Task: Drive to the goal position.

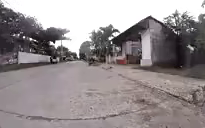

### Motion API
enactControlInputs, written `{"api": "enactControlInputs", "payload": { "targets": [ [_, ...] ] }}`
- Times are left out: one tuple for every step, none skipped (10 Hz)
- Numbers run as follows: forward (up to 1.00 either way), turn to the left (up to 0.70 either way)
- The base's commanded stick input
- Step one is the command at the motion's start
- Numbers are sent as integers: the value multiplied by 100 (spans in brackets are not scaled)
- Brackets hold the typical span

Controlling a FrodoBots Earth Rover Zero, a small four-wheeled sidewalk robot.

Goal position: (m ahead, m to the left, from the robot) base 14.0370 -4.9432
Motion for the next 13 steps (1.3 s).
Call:
{"api": "enactControlInputs", "payload": {
  "targets": [
    [70, 0],
    [70, 0],
    [70, 0],
    [70, 0],
    [70, 0],
    [70, 0],
    [70, 0],
    [70, 0],
    [70, -2],
    [70, -21],
    [70, -27],
    [70, -27],
    [70, -27]
  ]
}}
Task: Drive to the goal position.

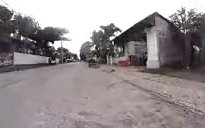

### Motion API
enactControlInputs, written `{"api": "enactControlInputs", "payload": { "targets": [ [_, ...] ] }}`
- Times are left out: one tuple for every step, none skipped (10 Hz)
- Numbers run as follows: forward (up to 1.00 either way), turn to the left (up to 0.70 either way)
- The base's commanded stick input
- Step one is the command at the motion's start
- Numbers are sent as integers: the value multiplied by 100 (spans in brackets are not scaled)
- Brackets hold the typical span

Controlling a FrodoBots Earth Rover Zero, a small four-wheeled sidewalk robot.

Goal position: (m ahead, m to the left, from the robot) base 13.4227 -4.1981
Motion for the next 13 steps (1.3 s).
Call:
{"api": "enactControlInputs", "payload": {
  "targets": [
    [70, -27],
    [70, -27],
    [70, -27],
    [70, -27],
    [70, -27],
    [70, -27],
    [70, -27],
    [70, -27],
    [70, -27],
    [70, -27],
    [70, -27],
    [70, -27],
    [70, -27]
  ]
}}
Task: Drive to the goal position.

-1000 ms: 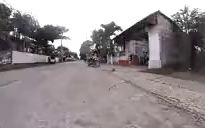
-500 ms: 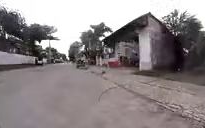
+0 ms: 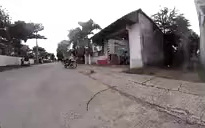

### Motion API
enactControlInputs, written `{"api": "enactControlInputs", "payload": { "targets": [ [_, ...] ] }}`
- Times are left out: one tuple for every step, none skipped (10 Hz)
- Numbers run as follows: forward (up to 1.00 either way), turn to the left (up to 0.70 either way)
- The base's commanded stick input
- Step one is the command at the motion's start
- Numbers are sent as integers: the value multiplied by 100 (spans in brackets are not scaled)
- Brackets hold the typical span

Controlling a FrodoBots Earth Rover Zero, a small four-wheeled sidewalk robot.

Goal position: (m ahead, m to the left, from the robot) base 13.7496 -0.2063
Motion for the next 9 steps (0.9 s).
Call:
{"api": "enactControlInputs", "payload": {
  "targets": [
    [70, 0],
    [70, 0],
    [70, 0],
    [70, 0],
    [70, 0],
    [70, 0],
    [70, 0],
    [70, 0],
    [70, 0]
  ]
}}
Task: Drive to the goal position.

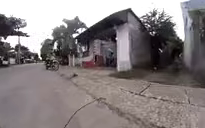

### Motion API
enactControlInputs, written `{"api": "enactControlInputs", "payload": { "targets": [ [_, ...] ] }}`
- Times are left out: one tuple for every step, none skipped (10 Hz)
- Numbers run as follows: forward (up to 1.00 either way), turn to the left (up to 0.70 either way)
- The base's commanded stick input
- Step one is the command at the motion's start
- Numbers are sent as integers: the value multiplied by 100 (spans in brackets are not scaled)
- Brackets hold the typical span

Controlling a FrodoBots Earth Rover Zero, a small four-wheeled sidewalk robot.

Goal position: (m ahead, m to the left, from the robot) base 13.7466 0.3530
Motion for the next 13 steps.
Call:
{"api": "enactControlInputs", "payload": {
  "targets": [
    [70, 0],
    [70, 0],
    [70, 0],
    [70, 0],
    [70, 0],
    [70, 0],
    [70, 0],
    [70, 0],
    [70, 0],
    [70, 0],
    [70, 0],
    [70, 0],
    [70, 0]
  ]
}}
